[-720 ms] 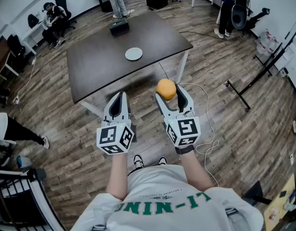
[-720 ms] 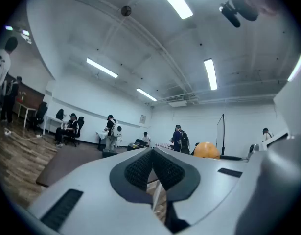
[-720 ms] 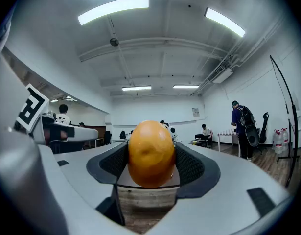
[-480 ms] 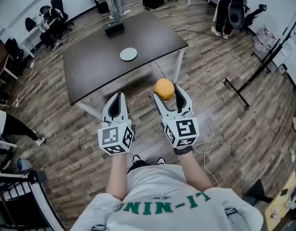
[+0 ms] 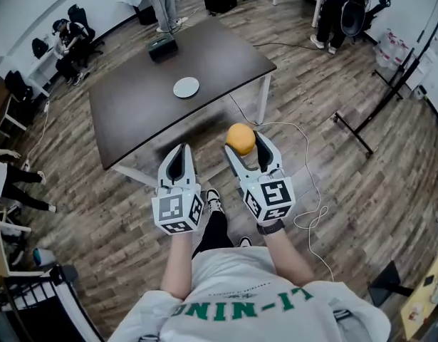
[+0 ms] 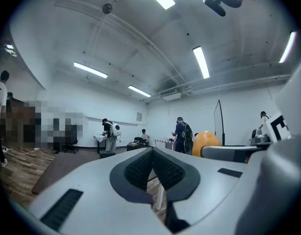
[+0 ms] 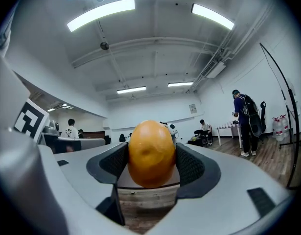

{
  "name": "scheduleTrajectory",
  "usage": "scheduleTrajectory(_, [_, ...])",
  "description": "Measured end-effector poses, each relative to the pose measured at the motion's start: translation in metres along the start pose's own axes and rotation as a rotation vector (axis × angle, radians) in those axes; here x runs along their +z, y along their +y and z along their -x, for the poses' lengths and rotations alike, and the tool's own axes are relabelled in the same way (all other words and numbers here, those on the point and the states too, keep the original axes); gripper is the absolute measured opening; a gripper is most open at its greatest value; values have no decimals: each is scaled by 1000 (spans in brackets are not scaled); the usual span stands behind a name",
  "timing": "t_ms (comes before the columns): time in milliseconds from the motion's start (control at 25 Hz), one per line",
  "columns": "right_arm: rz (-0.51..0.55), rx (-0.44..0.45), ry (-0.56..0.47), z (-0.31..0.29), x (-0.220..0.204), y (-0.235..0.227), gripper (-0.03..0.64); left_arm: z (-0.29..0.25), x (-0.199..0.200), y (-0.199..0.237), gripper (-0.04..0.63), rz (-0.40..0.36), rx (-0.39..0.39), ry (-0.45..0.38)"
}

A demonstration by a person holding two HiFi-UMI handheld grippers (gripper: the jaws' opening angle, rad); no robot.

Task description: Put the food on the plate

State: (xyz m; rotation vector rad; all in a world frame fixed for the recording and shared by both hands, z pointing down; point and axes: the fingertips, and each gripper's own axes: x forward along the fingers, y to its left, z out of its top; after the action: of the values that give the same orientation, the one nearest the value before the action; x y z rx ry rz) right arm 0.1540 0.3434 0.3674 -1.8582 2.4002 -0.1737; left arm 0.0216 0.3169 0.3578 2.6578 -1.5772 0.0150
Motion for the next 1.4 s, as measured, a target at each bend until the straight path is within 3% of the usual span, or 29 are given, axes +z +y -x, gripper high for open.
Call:
scheduleTrajectory(280, [20,28,64,-98,-19,-7,314,-84,-13,52,15,29,-27,0])
scheduleTrajectory(480, [32,44,61,-197,-1,-2,314,-159,4,114,15,-110,-28,19])
scheduleTrajectory(760, [89,71,73,-334,13,22,314,-243,33,215,15,-64,-29,-32])
scheduleTrajectory(920, [56,86,98,-391,7,29,314,-275,22,263,15,-26,-11,-10])
scheduleTrajectory(1200, [67,146,155,-446,-10,43,314,-296,-9,307,15,35,22,44])
scheduleTrajectory(1400, [81,154,194,-486,-24,21,314,-327,-20,322,15,45,43,54])
